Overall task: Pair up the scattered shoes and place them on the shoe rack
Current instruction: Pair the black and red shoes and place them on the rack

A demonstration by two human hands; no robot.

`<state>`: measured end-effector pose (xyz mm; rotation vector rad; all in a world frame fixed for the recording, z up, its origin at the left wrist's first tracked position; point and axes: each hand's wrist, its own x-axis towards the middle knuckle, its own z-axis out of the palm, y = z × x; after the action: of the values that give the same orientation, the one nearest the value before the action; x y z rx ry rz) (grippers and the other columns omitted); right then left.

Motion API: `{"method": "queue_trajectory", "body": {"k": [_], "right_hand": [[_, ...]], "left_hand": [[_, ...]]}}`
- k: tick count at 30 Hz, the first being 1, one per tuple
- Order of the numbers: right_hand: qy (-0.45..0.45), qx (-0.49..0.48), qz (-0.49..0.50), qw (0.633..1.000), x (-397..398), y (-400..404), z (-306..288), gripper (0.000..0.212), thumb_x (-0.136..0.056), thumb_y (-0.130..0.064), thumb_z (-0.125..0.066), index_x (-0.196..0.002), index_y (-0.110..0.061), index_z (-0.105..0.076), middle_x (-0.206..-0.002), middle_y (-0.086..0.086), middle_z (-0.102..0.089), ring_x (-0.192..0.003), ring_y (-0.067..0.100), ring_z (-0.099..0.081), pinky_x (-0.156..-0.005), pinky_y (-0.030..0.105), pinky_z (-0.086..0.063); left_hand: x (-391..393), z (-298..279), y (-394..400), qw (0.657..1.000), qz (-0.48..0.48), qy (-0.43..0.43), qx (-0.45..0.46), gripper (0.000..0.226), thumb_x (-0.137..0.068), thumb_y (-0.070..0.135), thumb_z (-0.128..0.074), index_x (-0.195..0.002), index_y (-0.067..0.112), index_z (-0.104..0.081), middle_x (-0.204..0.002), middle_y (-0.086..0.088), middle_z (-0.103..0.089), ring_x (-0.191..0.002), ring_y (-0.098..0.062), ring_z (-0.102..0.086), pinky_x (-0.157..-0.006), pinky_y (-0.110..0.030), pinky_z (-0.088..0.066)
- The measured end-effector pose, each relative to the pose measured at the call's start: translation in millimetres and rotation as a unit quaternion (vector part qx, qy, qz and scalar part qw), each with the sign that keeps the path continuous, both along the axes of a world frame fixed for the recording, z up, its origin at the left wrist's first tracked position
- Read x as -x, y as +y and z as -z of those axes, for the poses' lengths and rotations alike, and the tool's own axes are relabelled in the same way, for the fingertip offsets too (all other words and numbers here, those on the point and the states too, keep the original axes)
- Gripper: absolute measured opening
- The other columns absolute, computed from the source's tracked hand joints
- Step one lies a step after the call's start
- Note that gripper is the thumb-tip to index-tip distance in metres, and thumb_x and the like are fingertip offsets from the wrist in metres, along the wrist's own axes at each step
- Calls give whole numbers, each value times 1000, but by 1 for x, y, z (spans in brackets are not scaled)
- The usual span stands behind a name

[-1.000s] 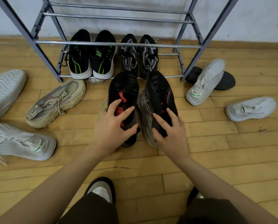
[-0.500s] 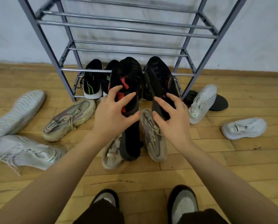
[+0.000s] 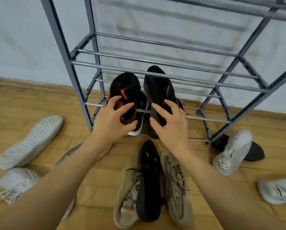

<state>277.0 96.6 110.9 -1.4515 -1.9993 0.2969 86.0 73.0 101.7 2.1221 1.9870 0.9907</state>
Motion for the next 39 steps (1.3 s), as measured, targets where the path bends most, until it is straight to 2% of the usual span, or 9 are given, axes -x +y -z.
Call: {"method": "queue_trajectory", "body": {"k": [9,14,17,19,21,25,28,33,39], "right_hand": [[-22,54,13,998,57,74,13,45,-85,-43,-58,-129,-42,-51,-145,-4,-35,-132,34,-27,-106,54,-26],[-47,103,7,994,74,84,26,50,-83,-48,-59,-131,-45,-47,-151,-2,-24,-136,36,-18,-110,53,-22],[-74,96,-19,992,64,80,31,60,-82,-54,-58,-137,-48,-35,-156,1,-10,-141,35,-9,-112,54,-17],[-87,95,-33,991,55,76,34,67,-82,-54,-58,-140,-50,-25,-157,1,0,-142,32,-6,-112,53,-16],[-71,110,-55,990,51,70,39,68,-83,-47,-60,-141,-50,-23,-157,-1,4,-142,28,-4,-113,53,-17],[19,119,-78,990,58,69,42,58,-87,-34,-62,-138,-44,-36,-156,0,-5,-141,27,-3,-115,48,-16],[42,94,-74,992,67,73,39,53,-87,-32,-62,-135,-42,-42,-154,2,-11,-139,29,-7,-112,43,-16],[7,90,-65,994,73,81,38,53,-88,-34,-60,-137,-41,-41,-155,3,-12,-140,34,-9,-114,50,-16],[-76,66,-58,993,75,81,45,56,-89,-43,-56,-140,-43,-33,-155,6,-10,-138,40,-9,-111,53,-18]], "left_hand": [[45,12,71,1000,15,-2,8,68,-69,38,-76,-129,15,-54,-138,-16,-41,-109,-40,-51,-85,-49,-49],[60,27,77,996,23,29,83,81,-73,52,-69,-142,27,-35,-150,-16,-19,-126,-44,-34,-99,-54,-40],[57,32,65,995,0,70,74,80,-75,55,-63,-144,36,-25,-153,-15,-9,-130,-44,-28,-92,-53,-45],[55,33,61,995,-8,54,84,80,-77,51,-62,-144,41,-20,-154,-14,-2,-134,-44,-21,-89,-52,-47],[54,33,61,996,2,12,90,79,-78,45,-64,-144,40,-21,-155,-14,2,-138,-42,-15,-96,-53,-44],[57,32,63,995,28,-67,70,73,-78,35,-71,-141,32,-34,-154,-15,-4,-141,-36,-13,-110,-50,-30],[58,29,67,994,31,-93,57,66,-79,34,-70,-138,28,-41,-154,-15,-9,-141,-34,-16,-112,-49,-27],[56,31,76,994,31,-81,61,61,-81,32,-69,-136,28,-44,-155,-16,-4,-141,-36,-11,-111,-43,-18],[50,38,74,995,25,-28,90,62,-84,32,-64,-140,31,-38,-154,-20,6,-140,-43,-3,-112,-54,-19]]}}
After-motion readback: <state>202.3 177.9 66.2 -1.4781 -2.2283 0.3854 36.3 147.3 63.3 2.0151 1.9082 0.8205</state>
